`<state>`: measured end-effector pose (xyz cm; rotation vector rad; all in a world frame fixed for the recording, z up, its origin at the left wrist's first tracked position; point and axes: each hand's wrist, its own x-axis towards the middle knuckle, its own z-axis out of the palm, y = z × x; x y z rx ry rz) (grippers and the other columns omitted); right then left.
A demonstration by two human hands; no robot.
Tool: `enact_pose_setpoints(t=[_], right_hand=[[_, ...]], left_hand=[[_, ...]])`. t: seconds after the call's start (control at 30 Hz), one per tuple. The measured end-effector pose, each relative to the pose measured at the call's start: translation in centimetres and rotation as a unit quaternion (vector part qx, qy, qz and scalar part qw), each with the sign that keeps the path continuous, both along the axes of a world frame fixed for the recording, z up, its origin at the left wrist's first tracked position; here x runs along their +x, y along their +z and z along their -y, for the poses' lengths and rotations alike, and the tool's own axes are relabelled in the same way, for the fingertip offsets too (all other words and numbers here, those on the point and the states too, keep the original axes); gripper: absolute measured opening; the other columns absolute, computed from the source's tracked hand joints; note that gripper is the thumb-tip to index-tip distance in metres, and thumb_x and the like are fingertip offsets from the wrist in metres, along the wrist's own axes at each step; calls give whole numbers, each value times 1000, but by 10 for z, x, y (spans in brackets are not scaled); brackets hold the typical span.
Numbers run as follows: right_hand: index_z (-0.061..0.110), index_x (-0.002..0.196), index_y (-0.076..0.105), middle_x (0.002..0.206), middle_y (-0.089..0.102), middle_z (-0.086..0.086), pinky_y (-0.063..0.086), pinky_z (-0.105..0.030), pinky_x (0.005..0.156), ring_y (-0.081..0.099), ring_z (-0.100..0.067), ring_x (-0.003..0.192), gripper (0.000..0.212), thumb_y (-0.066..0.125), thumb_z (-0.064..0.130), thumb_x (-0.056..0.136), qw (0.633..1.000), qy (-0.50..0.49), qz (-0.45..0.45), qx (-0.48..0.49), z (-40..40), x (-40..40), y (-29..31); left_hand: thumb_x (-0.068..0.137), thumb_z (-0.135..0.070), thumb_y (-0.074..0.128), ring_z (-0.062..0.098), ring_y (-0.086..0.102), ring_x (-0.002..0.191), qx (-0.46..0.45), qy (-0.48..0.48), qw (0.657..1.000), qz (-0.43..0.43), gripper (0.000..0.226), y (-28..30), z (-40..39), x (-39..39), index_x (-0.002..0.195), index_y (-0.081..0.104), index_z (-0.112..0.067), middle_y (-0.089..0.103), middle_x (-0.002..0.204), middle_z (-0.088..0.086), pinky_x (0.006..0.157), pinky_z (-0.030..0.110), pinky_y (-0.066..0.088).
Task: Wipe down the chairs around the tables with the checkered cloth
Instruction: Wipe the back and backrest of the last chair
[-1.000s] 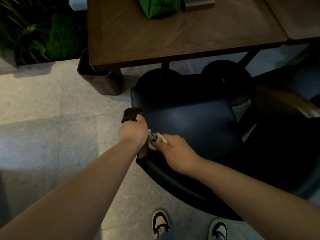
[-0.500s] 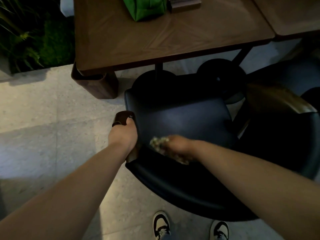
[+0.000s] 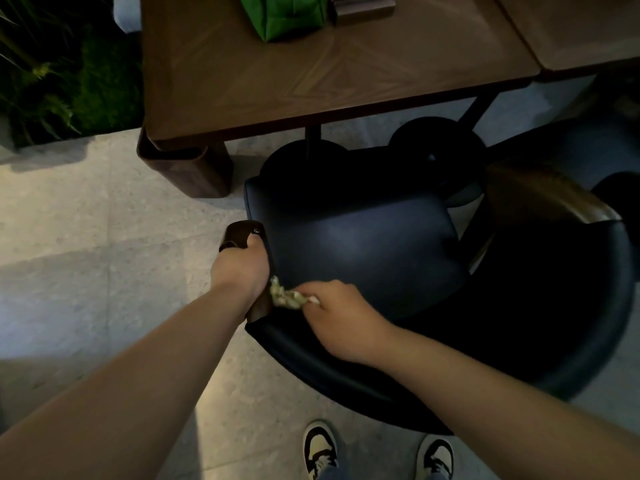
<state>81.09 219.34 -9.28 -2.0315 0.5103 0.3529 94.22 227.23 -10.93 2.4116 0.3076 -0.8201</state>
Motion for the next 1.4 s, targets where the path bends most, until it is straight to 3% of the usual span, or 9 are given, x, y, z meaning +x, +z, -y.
enact_pose_setpoints(t=[0.13,0.33,0.6,0.77,0.83,0.93,1.03,1.13,1.4], right_hand=[[18,115,69,107,70,0,49,-26,84,63,-14,97,37,43,6,90,993,-66,40,84,-5,-7,21],[23,137,51,135,56,-3,46,-39,98,54,-27,118,54,42,1,89,994,69,76,-43,-13,-28,29],[23,122,65,118,68,-4,49,-32,89,61,-25,107,48,45,1,84,991,106,21,-79,38,-78,35],[19,119,67,114,69,-9,48,-33,90,61,-27,108,45,43,-1,86,999,31,24,0,35,-26,21],[18,132,57,127,62,-11,45,-38,99,57,-30,116,50,43,-2,88,995,75,54,31,14,-29,21],[14,139,48,135,54,-11,41,-41,104,51,-29,121,55,43,-4,87,989,114,82,39,7,-39,18],[17,140,48,135,55,-11,42,-36,104,52,-28,122,58,42,-4,86,988,135,30,65,24,-30,-2],[14,133,56,129,59,-14,42,-28,100,54,-30,119,50,46,0,86,986,144,-72,33,35,-16,-31],[6,123,60,125,60,-16,39,-24,82,57,-33,114,36,44,7,91,979,118,-161,30,36,8,-73]], left_hand=[[101,-45,36,37,44,130,-1,2,1000,0,64,0,-1,-1,143,37,3,45,143,22,107,40,34],[101,-43,36,36,41,134,-11,-2,1000,9,63,-2,-1,-1,144,36,3,42,146,22,113,40,31],[97,-50,38,37,48,126,1,23,1000,5,66,9,-1,-4,143,41,-3,47,142,19,109,44,37],[99,-36,42,37,58,109,-8,26,1000,2,44,28,0,-15,118,58,-1,57,127,22,92,40,48],[95,-26,48,34,60,99,-17,35,999,-9,24,39,1,-24,104,58,-6,61,115,19,79,35,48],[92,-18,47,35,57,96,28,-7,999,34,21,49,-6,-48,109,56,-8,61,109,18,74,33,39],[90,-15,45,28,53,88,29,7,993,113,34,46,-3,-84,124,49,-18,60,106,8,73,34,38],[90,-14,44,33,58,97,87,17,975,203,50,37,3,-101,139,40,-23,59,119,6,76,40,46],[89,-16,43,34,58,96,143,-9,967,209,51,33,5,-99,139,38,-26,58,117,7,71,37,41]])
